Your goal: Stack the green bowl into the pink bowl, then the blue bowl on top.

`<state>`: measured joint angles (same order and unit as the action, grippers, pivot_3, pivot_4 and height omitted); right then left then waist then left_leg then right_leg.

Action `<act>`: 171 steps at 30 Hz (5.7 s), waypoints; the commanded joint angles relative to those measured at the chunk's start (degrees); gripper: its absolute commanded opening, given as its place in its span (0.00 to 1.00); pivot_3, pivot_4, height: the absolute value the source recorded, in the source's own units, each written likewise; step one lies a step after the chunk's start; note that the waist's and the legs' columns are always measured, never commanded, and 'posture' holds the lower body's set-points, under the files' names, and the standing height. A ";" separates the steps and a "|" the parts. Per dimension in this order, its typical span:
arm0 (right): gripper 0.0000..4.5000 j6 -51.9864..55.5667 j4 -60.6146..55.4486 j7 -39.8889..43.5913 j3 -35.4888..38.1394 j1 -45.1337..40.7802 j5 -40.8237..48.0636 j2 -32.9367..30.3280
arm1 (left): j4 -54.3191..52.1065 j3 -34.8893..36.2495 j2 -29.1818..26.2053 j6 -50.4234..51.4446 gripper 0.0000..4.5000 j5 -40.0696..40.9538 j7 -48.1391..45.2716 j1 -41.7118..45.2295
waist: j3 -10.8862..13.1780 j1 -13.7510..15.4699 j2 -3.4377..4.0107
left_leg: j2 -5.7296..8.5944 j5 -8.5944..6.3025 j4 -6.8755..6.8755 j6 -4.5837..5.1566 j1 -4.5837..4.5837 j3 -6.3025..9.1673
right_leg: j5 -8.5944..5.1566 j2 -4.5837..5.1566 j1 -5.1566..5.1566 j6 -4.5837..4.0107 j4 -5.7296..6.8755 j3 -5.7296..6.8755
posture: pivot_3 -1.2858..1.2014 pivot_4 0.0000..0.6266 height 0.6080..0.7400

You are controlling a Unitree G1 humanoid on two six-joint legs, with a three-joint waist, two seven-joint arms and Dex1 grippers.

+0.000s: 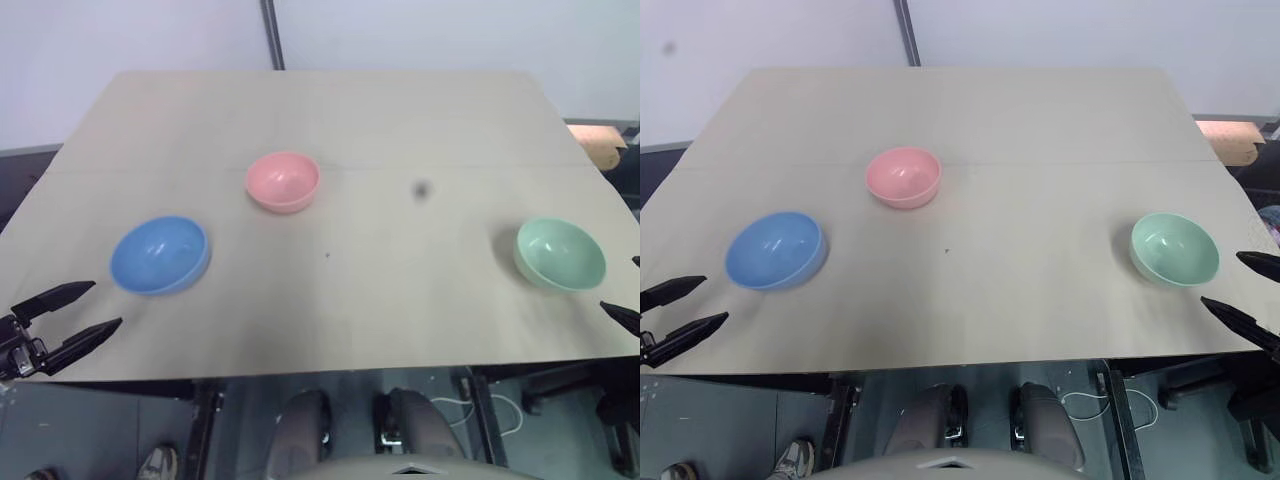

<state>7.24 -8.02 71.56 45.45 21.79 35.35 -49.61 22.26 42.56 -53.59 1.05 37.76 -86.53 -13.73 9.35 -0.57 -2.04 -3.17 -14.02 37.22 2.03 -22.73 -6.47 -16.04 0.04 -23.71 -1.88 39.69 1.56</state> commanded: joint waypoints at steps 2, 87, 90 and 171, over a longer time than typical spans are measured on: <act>1.00 -0.05 -1.38 -0.28 0.67 -0.49 0.84 0.23 | -3.44 1.41 -0.47 1.92 0.99 1.42 3.23 2.71 | 0.00 0.04 -0.01 | 0.00 -0.01 0.00 -0.01 0.00 0.00 | 0.00 0.00 0.00 0.00 0.00 0.00 | 0.52 0.24 1.00; 1.00 25.70 -30.58 -34.70 -27.18 -26.48 -1.64 7.79 | -24.18 -64.41 9.42 22.40 0.01 -50.99 26.93 62.26 | 0.16 -0.04 -0.03 | 0.14 0.41 0.23 -0.14 -0.29 0.27 | 0.05 -0.01 0.04 0.08 0.16 0.46 | 0.52 0.24 1.00; 1.00 25.14 -29.84 -34.27 -26.63 -26.42 -1.78 7.36 | -30.68 -60.56 5.73 13.89 0.01 -42.31 18.98 57.29 | 0.17 -0.31 -0.02 | 0.13 0.41 0.23 -0.15 -0.28 0.26 | 0.05 0.01 0.04 0.07 0.15 0.46 | 0.52 0.24 1.00; 0.00 25.56 -5.13 -25.24 -69.00 -62.17 -18.53 25.91 | -28.08 -18.57 7.15 17.73 1.00 0.00 20.65 28.27 | 0.15 -0.34 -0.06 | 0.09 0.49 0.21 -0.06 -0.34 0.28 | 0.19 0.06 -0.01 -0.10 0.10 0.53 | 0.52 0.24 1.00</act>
<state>35.35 -13.85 44.90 -23.15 -38.82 17.87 -23.99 -2.63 22.38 -45.78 19.31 37.75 -66.89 15.11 9.50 -0.92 -2.11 -3.07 -13.53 37.43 1.98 -23.08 -6.20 -15.84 0.12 -23.72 -1.98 39.79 2.10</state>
